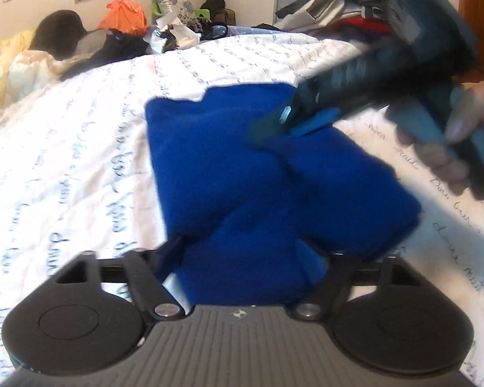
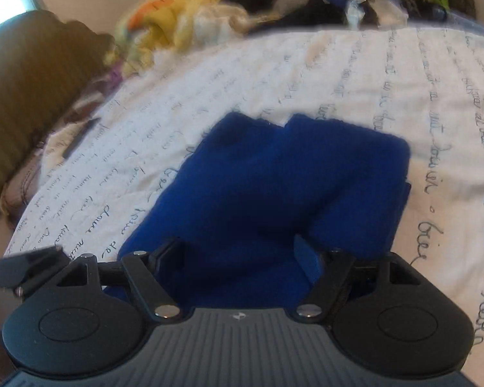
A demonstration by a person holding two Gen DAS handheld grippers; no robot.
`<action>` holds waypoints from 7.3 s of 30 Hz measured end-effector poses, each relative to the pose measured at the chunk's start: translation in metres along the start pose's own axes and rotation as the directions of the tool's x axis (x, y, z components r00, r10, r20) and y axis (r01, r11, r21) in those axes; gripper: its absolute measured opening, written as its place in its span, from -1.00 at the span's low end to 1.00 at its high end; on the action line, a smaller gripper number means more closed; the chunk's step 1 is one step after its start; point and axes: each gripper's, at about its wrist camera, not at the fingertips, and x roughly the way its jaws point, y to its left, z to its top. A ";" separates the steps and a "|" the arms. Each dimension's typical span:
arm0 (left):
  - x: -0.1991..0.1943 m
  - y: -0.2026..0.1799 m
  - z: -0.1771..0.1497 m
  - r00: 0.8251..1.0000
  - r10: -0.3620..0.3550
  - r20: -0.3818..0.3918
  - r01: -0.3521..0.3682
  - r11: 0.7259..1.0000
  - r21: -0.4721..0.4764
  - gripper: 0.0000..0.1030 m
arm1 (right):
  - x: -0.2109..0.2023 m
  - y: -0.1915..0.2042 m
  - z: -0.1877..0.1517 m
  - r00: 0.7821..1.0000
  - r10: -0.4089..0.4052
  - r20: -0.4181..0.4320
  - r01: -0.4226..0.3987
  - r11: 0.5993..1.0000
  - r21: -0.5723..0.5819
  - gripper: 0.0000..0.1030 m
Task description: Fold small clothes
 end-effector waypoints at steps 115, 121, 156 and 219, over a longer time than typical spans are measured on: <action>-0.046 -0.036 -0.069 0.976 0.217 -0.025 -0.218 0.953 -0.211 1.00 | -0.065 0.083 -0.189 0.841 -0.521 0.145 0.530 0.848 -0.026 1.00; -0.043 -0.034 -0.070 0.975 0.220 0.022 -0.211 0.955 -0.210 1.00 | -0.061 0.075 -0.190 0.834 -0.501 0.231 0.517 0.856 -0.010 1.00; -0.042 -0.036 -0.072 0.974 0.224 0.027 -0.214 0.954 -0.211 1.00 | -0.058 0.080 -0.192 0.813 -0.532 0.238 0.544 0.839 0.017 1.00; -0.048 -0.036 -0.070 0.974 0.228 -0.005 -0.222 0.945 -0.239 1.00 | -0.057 0.081 -0.191 0.813 -0.532 0.236 0.544 0.839 0.018 1.00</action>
